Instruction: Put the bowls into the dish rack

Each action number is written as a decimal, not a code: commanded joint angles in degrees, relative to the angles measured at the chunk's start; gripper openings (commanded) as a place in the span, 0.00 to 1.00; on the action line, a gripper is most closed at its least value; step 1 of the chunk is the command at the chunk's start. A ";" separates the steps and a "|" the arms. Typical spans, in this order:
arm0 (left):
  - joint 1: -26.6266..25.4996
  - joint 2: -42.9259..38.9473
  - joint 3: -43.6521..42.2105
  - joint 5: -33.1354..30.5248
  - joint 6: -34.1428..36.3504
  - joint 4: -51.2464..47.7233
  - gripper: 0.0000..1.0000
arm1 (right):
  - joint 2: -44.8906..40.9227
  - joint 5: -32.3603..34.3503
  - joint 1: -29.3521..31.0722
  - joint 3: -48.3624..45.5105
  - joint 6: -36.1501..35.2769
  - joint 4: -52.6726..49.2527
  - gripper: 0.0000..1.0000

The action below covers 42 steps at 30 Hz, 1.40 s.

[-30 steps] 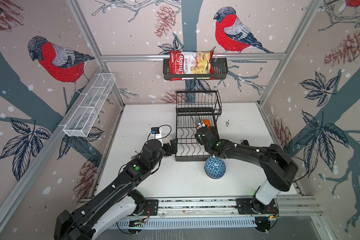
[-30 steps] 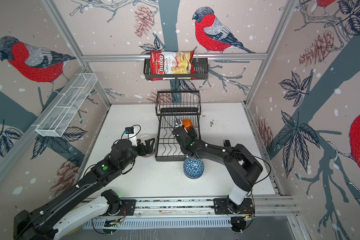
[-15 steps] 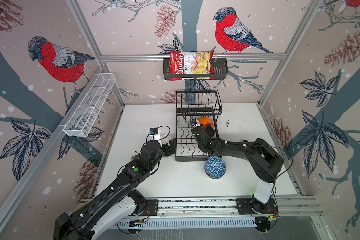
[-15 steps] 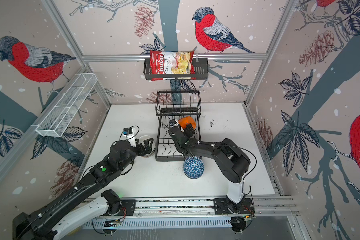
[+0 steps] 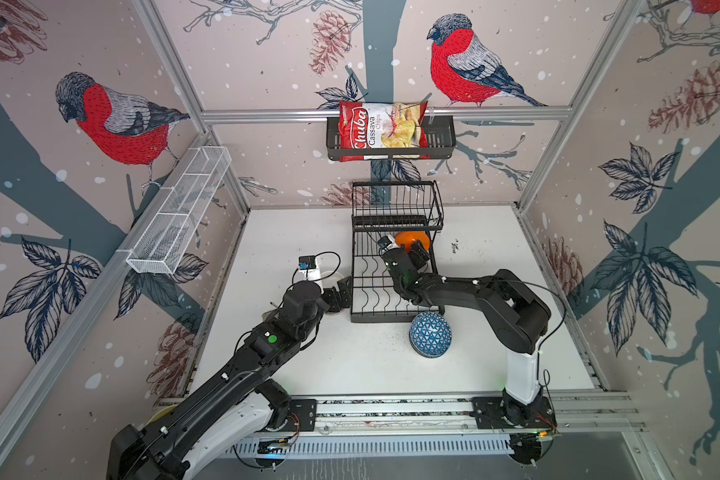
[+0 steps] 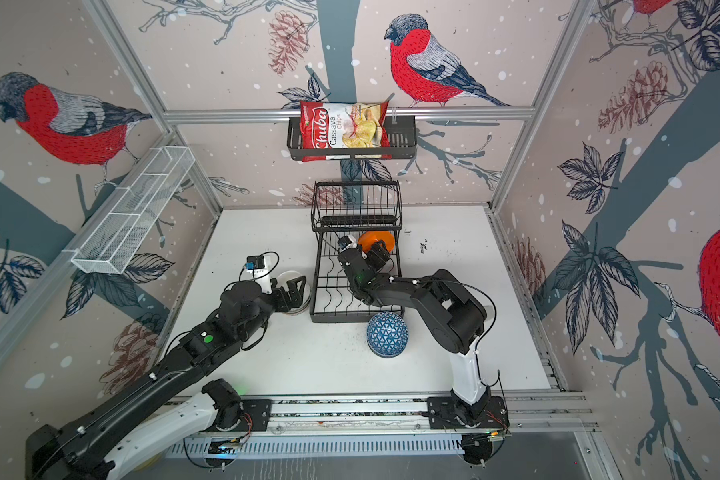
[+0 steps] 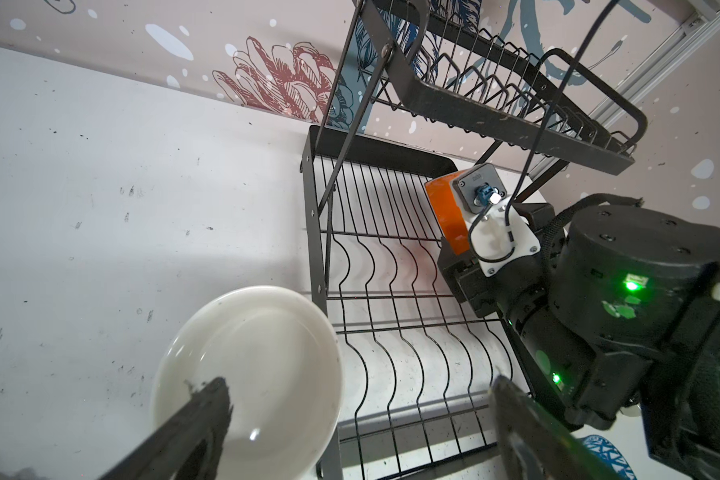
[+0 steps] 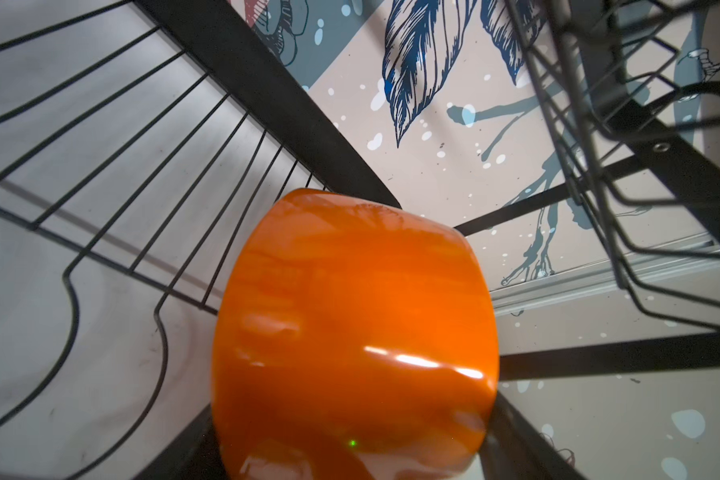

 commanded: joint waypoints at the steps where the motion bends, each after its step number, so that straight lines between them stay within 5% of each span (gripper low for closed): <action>1: 0.00 0.10 -0.09 -0.25 0.04 -0.77 0.96 | 1.62 1.71 -0.43 1.46 -3.31 4.49 0.79; 19: 0.16 1.13 -0.80 0.28 -0.15 -0.51 0.96 | 10.31 3.34 -2.22 5.53 -15.91 14.48 0.81; 42: 0.18 1.14 -0.01 0.20 -0.12 -2.21 0.96 | 13.36 1.73 -2.59 8.61 -15.21 11.63 0.99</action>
